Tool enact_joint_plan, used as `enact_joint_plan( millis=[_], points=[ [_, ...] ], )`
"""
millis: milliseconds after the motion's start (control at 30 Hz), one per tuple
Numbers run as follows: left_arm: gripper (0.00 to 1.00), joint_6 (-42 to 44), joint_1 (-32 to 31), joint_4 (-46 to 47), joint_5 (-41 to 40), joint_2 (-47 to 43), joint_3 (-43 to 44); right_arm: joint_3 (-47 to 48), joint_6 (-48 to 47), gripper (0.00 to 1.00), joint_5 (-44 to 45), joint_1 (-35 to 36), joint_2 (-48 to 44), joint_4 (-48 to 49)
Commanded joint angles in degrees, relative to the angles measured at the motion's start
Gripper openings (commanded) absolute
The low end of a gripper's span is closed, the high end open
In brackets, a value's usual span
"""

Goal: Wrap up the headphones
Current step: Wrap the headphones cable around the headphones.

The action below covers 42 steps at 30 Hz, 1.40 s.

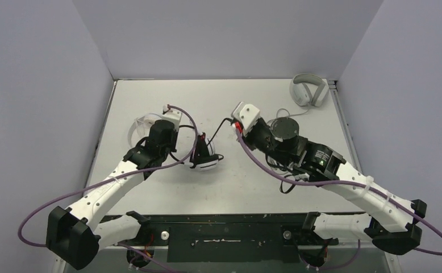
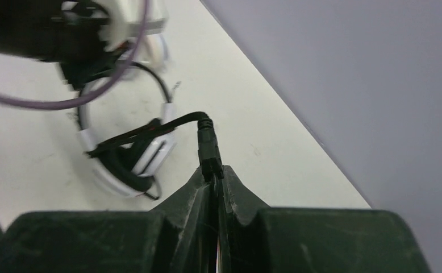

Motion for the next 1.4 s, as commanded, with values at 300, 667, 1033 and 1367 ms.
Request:
enact_joint_plan(
  millis=[300,667,1033,1367],
  points=[
    [0.00,6.53,-5.96,1.50,27.06,-10.75,1.04,2.17,17.10,0.00,-13.77,-27.49,9.52,5.27],
    [0.00,-17.78,-1.07,7.44,39.85,-11.29,3.47,-19.05,32.56,0.00,-26.31,-38.93,9.15,23.84],
    [0.00,-52.80,5.35,22.87,39.43,-12.32,2.47,-41.10,48.50,0.01,-41.29,-37.28,10.41,59.12],
    [0.00,-60.43,5.42,25.56,19.46,-14.49,-3.29,-47.54,53.06,0.02,-33.88,-23.31,11.82,70.73]
  ],
)
